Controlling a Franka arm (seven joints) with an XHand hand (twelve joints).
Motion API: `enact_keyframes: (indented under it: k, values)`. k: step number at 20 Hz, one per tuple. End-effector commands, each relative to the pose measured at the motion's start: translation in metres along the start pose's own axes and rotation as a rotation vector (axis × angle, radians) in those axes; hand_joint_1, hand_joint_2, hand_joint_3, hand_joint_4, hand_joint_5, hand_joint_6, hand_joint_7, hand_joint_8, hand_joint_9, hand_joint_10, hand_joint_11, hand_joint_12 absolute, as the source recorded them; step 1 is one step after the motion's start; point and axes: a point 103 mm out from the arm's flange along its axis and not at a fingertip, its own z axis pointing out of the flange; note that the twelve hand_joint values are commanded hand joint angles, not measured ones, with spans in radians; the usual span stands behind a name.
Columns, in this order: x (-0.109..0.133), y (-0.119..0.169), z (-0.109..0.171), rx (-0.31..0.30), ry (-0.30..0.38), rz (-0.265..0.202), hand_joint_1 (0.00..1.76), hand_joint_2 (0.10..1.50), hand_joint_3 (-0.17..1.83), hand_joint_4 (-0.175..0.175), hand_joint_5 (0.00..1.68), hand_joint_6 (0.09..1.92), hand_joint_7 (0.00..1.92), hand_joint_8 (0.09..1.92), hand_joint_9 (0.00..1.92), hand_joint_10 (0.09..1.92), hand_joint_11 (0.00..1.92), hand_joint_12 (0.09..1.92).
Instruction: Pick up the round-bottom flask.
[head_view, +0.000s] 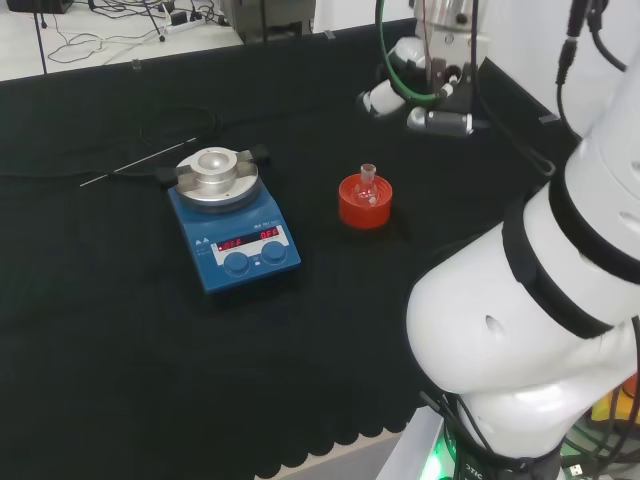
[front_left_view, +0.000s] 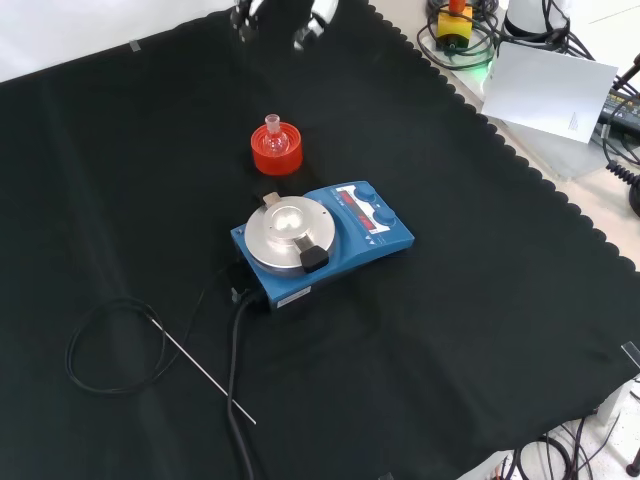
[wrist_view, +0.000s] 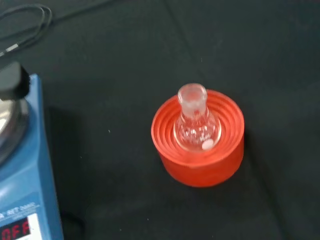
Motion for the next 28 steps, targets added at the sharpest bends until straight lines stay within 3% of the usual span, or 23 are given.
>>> enact_keyframes:
  k: [1, 15, 28]
  values:
    - [-0.011, 0.029, 0.051, -0.014, 0.036, 0.008, 0.73, 0.79, 0.47, -0.007, 0.51, 0.12, 0.17, 0.61, 0.34, 0.67, 0.0, 1.39]
    - [-0.009, 0.033, 0.095, -0.002, 0.031, 0.007, 0.84, 0.64, 0.55, -0.008, 0.56, 0.1, 0.2, 0.63, 0.39, 0.68, 0.0, 1.41]
    - [-0.015, 0.04, 0.11, 0.004, 0.013, 0.038, 0.87, 0.61, 0.55, -0.005, 0.58, 0.11, 0.21, 0.63, 0.39, 0.67, 0.0, 1.41]
